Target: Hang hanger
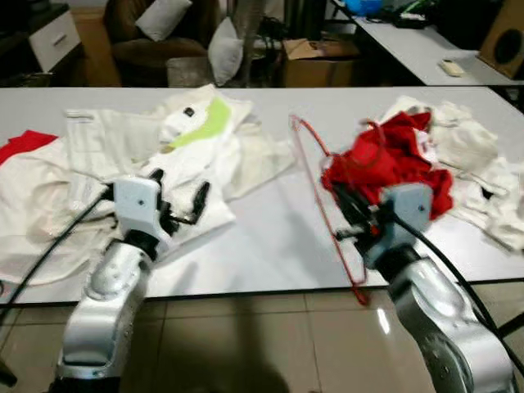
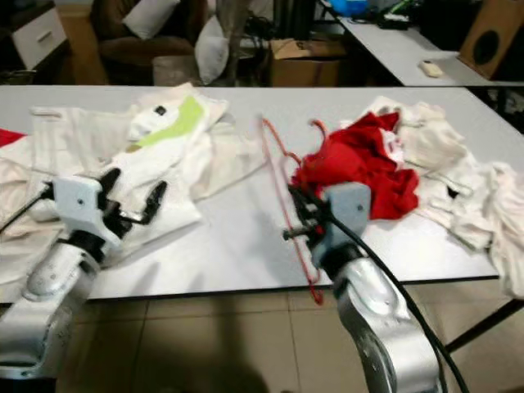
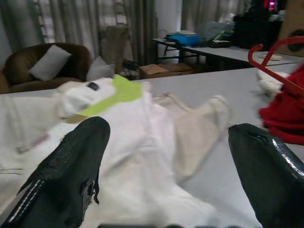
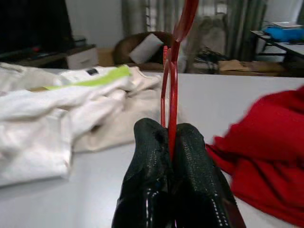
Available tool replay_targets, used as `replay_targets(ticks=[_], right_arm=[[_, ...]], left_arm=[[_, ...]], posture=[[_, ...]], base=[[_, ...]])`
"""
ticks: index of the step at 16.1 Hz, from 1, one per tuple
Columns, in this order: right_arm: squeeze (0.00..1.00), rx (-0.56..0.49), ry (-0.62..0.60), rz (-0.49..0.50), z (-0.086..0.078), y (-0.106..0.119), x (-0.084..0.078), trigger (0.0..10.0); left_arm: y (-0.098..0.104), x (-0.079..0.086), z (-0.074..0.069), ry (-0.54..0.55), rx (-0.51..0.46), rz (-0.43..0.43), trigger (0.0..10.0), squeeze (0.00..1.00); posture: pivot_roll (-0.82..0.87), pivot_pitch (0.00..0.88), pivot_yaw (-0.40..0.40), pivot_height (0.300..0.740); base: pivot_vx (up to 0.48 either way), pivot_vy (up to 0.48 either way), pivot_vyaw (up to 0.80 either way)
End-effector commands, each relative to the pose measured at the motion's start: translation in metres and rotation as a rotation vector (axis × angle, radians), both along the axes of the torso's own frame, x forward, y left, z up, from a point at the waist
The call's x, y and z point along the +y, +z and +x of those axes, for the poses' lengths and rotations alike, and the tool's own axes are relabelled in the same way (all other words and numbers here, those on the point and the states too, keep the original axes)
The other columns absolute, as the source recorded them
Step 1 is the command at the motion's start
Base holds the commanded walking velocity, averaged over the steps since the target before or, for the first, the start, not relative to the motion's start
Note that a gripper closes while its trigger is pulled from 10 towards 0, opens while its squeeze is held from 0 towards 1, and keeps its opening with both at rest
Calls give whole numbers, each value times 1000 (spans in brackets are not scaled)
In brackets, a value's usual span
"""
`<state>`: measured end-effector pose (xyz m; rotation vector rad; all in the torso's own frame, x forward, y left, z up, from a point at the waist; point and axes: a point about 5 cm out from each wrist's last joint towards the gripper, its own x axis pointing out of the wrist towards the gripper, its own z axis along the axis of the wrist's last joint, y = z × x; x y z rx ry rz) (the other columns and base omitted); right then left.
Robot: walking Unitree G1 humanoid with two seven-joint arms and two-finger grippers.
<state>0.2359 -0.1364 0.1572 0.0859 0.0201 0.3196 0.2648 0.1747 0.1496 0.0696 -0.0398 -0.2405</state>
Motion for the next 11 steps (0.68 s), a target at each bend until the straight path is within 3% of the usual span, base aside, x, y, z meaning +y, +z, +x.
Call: replay_targets(ticks=[1,3,5,8,11], right_arm=[[0,-13,-1,-3,1,-1,2,10000],[0,-18,-13,-9,0,-1,2,10000],[0,-40,-47,-6,-5,4,-6,10000],[0,-50,-69,-19,-3,4,-10,10000],[0,-65,-81,-13,2,8,-12,10000]], left_arm=[[-2,7,-2,26,7,34,10000,220],[-4,11,2,23,22,39,10000,220],[-3,4,11,17,29,-12,10000,204],[-1,0,10,25,22,-49,10000,196],[0,-6,10,10,10,-19,10000,196]], posture=[[-52,0,12,740],[-84,0,42,740],[-107,3,63,740],[-105,8,49,740],[-99,14,13,740]], base=[[0,0,0],[0,0,0],[0,0,0],[0,0,0],[0,-420,0]])
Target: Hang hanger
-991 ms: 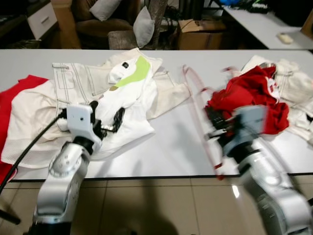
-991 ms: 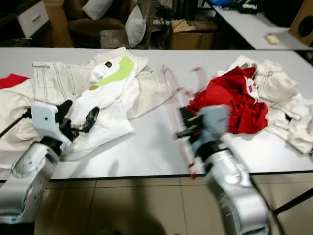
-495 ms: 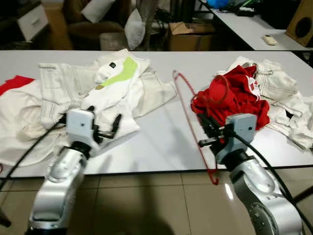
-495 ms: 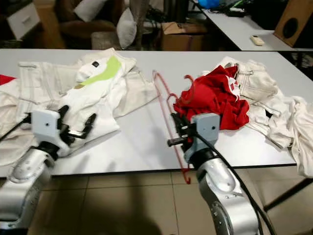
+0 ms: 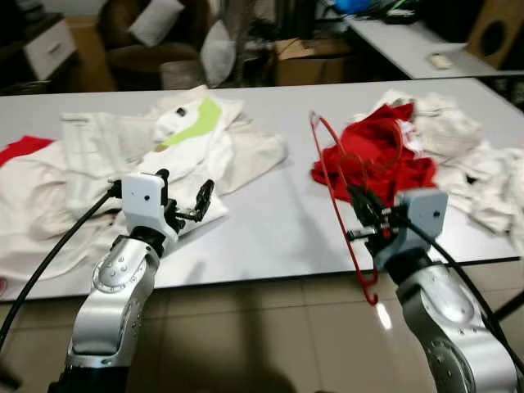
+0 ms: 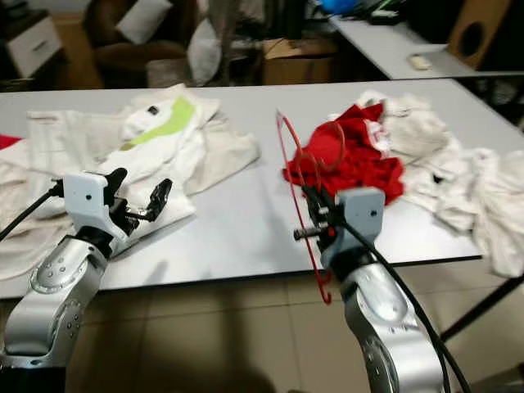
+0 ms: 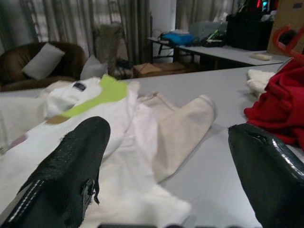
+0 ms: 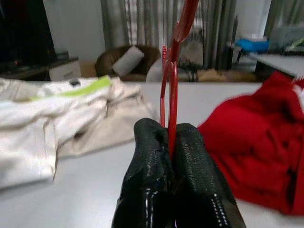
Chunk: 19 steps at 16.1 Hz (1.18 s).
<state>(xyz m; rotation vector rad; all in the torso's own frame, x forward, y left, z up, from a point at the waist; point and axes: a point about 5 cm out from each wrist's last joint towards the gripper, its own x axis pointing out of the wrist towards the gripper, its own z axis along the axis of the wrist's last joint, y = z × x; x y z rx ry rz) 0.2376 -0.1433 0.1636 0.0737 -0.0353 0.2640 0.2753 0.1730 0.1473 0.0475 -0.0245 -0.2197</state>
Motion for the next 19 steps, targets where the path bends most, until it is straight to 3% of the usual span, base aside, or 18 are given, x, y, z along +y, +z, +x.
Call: replay_targets(ticks=[1,5,7,9,14,16,19], right_arm=[[0,-10,-29,-4,2,2,-6,10000],[0,-9,-43,-7,5,7,-13,10000],[0,5,-20,-47,5,2,-13,10000],[0,-1,-29,-22,2,3,-13,10000],[0,6,-73,-14,1,-1,-10,10000],[0,21,-85,-1,-1,-3,-12,10000],[0,33,-103,-22,-4,-6,-17,10000]], left_arm=[[-1,-5,-3,-11,-5,18,10000,196],[-2,-14,-1,2,-7,-46,10000,192],[-7,-16,-7,1,9,-25,10000,192],[-8,-17,-8,-13,10,-17,10000,192],[-1,-16,1,-43,-7,-2,10000,192],[-4,-17,5,-52,34,-91,10000,188],[-7,-23,10,-62,37,-65,10000,192]], posture=[[-100,13,11,740],[-117,26,-20,740],[-119,30,-22,740],[-109,24,-14,740],[-120,28,24,740],[-146,16,38,740],[-152,13,34,740]], base=[[0,-480,0],[0,-480,-591],[0,-480,-209],[0,-480,0],[0,-469,0],[0,240,-747],[0,480,-800]])
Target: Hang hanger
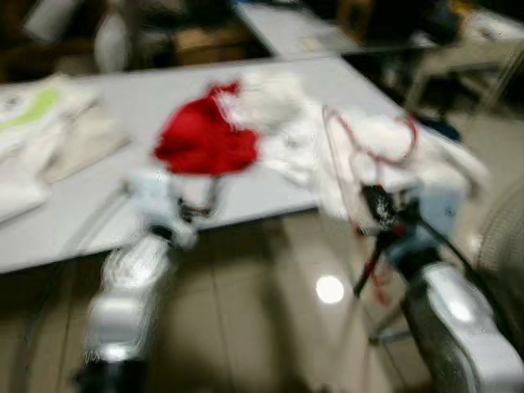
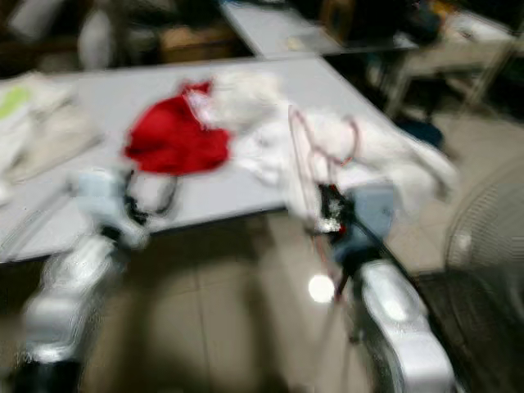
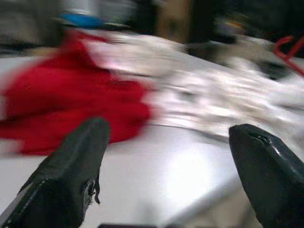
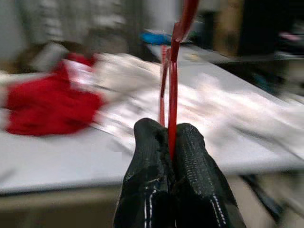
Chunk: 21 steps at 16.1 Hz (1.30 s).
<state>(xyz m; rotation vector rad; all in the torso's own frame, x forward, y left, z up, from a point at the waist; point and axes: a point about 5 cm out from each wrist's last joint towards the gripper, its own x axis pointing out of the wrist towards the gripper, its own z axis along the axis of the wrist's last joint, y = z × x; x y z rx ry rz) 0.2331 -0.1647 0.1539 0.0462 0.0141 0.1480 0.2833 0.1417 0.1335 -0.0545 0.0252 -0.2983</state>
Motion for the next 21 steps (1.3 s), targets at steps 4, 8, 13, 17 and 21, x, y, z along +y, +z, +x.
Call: replay_targets(ticks=[4,8,13,17,21], right_arm=[[0,-20,47,5,2,6,10,10000],[0,36,-21,25,1,-5,-3,10000],[0,27,18,-97,1,-6,0,10000],[0,-9,63,-102,1,-2,5,10000],[0,6,139,-92,-3,-2,9,10000]], left_arm=[[6,13,-4,40,-34,71,10000,196],[4,15,-6,76,-22,97,10000,35],[6,11,-7,6,-34,55,10000,55],[5,7,-4,-5,-38,69,10000,55],[6,4,-5,5,-46,82,10000,63]], posture=[[-138,32,25,740],[-113,43,-4,740],[-123,52,15,740],[-135,46,21,740],[-143,39,-4,740]], base=[[0,-240,-800],[0,-120,-200],[132,0,0],[369,0,0],[368,0,0]])
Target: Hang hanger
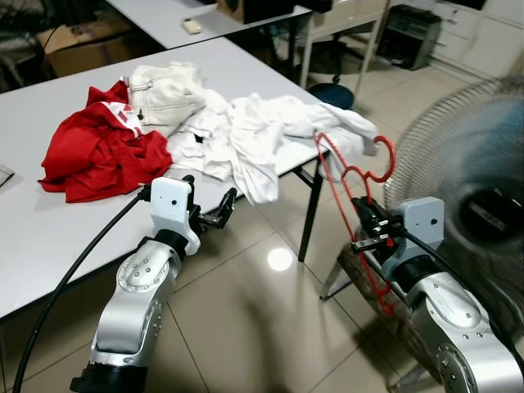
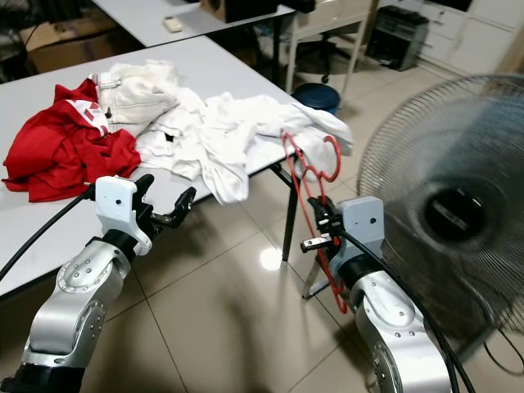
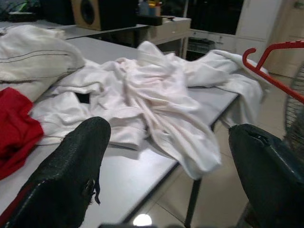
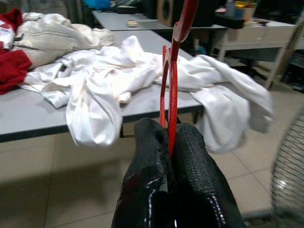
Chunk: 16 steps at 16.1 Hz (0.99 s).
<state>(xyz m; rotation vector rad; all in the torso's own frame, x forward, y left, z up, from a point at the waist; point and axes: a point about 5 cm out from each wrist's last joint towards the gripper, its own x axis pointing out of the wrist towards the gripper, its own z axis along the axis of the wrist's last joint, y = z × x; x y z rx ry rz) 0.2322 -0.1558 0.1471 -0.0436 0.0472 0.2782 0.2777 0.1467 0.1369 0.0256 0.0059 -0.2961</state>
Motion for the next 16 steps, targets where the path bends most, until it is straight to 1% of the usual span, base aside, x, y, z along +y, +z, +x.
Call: replay_targets(ticks=[1,3,5,7,10,12,14,16], right_arm=[[0,-22,20,-4,-1,6,0,10000],[0,-31,47,-18,2,7,1,10000],[0,-32,51,-20,2,7,2,10000],[0,-44,73,-25,0,8,2,10000],[0,-58,136,-29,-4,11,1,10000],[0,-52,171,-16,-5,11,1,10000],[0,-47,165,-17,-4,10,-5,10000],[0,-52,153,-5,-3,12,-11,10000]], left_arm=[[3,-1,1,10,-17,-13,10000,63],[6,-2,4,12,-24,-36,10000,59],[6,-1,5,11,-26,-31,10000,59],[5,2,6,14,-25,-6,10000,59],[1,9,8,63,-15,42,10000,55],[-4,12,9,70,23,65,10000,43],[-10,19,17,93,60,125,10000,0],[-14,24,23,90,89,149,10000,0]], posture=[[-143,36,-7,740],[-142,30,-5,740],[-142,25,0,740],[-145,19,6,740],[-148,17,4,740],[-147,16,-1,740],[-147,17,-6,740],[-161,24,3,740]], base=[[364,0,0],[362,0,0],[362,0,0],[364,0,0],[363,0,0],[343,0,0],[0,0,0],[0,0,0]])
